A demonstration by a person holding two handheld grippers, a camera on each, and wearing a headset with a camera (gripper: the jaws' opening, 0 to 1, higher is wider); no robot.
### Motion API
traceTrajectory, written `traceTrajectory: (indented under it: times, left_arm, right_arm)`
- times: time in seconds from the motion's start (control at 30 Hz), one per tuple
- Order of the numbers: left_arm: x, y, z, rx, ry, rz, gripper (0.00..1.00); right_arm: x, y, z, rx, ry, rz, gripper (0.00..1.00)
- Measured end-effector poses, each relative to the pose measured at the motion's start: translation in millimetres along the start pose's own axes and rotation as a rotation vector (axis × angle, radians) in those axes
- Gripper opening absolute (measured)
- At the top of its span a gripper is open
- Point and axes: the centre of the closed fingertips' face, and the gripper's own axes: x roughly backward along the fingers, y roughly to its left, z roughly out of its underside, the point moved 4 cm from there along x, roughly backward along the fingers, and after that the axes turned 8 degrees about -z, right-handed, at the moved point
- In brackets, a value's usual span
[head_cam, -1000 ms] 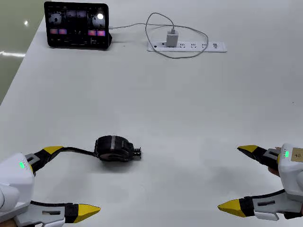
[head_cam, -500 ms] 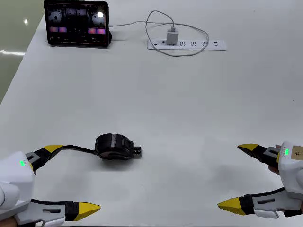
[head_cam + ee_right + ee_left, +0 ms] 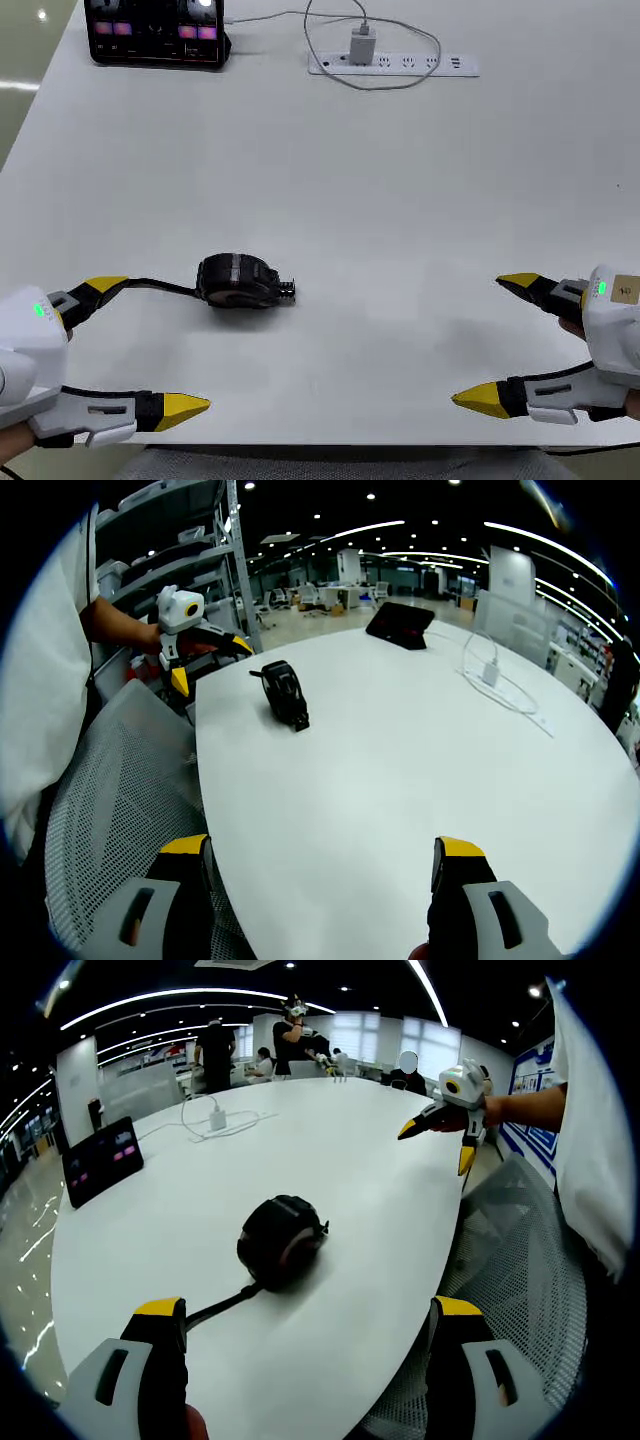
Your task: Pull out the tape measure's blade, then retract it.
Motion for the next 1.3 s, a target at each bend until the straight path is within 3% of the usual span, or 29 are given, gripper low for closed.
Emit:
traceTrajectory:
  times: [1.3]
  left_arm:
    - [-2.3,-3.6,2.1,0.009,0.012,0.019,0.98]
  right_arm:
    - [-3.0,1.9,2.8,-0.006,0.009,-0.006,0.88]
